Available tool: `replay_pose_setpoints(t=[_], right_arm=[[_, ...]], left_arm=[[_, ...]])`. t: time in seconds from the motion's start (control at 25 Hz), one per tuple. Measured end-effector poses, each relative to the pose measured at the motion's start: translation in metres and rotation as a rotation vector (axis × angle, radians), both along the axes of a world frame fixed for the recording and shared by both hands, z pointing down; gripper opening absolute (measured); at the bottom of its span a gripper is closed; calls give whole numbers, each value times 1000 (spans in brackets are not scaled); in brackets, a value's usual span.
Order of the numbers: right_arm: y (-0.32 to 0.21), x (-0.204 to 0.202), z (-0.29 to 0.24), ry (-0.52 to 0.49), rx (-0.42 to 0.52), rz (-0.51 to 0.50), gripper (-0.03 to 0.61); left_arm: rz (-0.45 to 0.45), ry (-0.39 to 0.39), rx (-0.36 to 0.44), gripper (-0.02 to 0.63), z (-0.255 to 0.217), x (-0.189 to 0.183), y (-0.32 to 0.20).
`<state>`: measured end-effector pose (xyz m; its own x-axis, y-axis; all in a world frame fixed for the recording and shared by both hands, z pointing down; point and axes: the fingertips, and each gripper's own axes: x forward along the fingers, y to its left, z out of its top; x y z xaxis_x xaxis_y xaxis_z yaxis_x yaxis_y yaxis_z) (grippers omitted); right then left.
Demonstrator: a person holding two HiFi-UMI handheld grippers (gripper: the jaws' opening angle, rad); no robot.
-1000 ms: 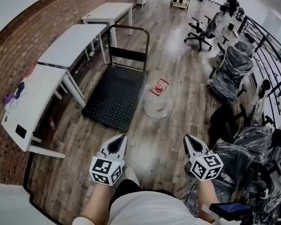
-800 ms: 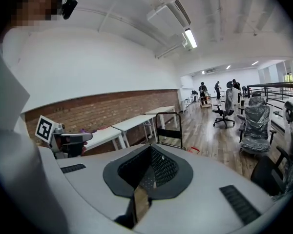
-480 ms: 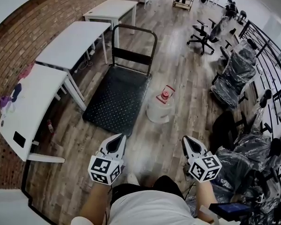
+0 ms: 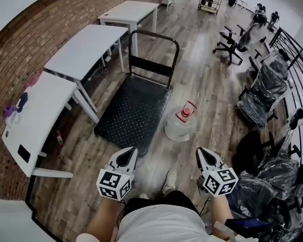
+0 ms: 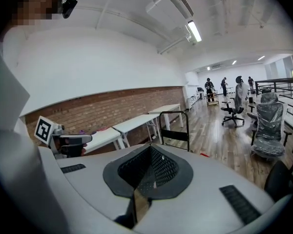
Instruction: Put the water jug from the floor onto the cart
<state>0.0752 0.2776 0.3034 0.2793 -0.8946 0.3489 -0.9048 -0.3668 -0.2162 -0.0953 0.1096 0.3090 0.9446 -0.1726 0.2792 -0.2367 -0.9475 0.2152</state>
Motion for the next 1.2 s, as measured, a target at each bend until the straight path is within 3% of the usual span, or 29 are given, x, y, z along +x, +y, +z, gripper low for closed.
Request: replay_pose_setpoints(t=[0.4, 0.64, 1.0, 1.2], right_arm=[[-22, 128, 5, -21, 31, 3, 2], [-31, 182, 12, -39, 30, -17, 2], [-72, 198, 23, -52, -5, -49, 3], [-102, 197, 17, -23, -31, -14, 3]], left_arm=[[-26, -10, 73, 0, -22, 122, -35], [-36, -38, 72, 0, -18, 167, -34], [-51, -52, 43, 0, -6, 185, -68], [-14, -37, 26, -1, 1, 189, -106]])
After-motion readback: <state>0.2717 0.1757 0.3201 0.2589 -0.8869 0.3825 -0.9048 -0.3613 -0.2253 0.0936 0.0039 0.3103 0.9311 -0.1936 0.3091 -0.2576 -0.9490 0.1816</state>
